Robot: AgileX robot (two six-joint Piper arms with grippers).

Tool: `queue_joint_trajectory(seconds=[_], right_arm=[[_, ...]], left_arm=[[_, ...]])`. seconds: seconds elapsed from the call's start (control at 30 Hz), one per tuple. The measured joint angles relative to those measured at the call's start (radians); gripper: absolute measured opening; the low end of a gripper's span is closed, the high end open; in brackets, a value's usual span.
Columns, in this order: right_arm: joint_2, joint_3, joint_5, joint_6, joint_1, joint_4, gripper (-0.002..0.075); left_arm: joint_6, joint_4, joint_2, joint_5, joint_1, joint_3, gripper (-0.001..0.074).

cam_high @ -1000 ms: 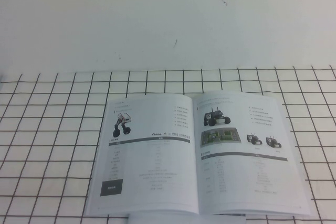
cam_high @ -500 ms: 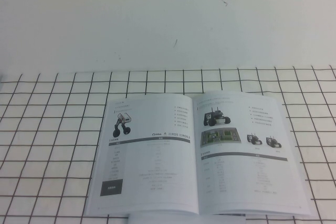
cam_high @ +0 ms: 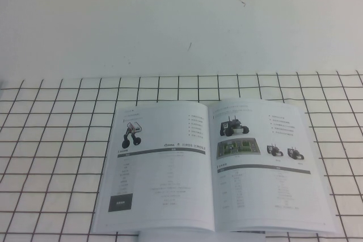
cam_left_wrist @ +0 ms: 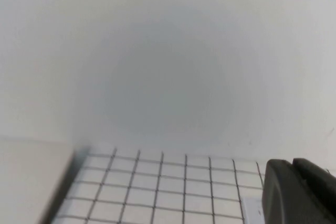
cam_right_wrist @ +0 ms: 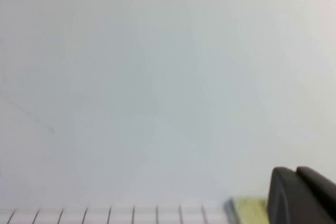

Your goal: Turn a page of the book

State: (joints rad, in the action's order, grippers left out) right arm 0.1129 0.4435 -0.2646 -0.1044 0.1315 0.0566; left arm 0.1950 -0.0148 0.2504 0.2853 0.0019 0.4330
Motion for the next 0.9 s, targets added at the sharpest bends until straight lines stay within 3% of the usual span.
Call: queue_joint_trajectory(seconds=[0.1, 0.27, 0.47, 0.7, 0.9], right_arm=[[0.131, 0.076, -0.175, -0.016, 0.0, 0.07, 0.0], [0.394, 0.144, -0.386, -0.195, 0.0, 0.22, 0.0], [0.593, 0.16, -0.379, -0.5, 0.0, 0.514, 0.0], [0.812, 0.23, -0.486, -0.714, 0.0, 0.677, 0.0], [0.93, 0.306, -0.536, -0.758, 0.0, 0.7, 0.0001]], left_arm=[[-0.002, 0.095, 0.104, -0.009, 0.0, -0.003, -0.0003], [-0.02, 0.202, 0.28, 0.003, -0.028, -0.002, -0.0003], [-0.159, 0.33, 0.588, 0.073, -0.159, 0.091, -0.0002], [-0.405, 0.491, 0.997, 0.066, -0.384, 0.284, -0.0002], [-0.392, 0.542, 1.274, 0.064, -0.423, 0.444, -0.0002]])
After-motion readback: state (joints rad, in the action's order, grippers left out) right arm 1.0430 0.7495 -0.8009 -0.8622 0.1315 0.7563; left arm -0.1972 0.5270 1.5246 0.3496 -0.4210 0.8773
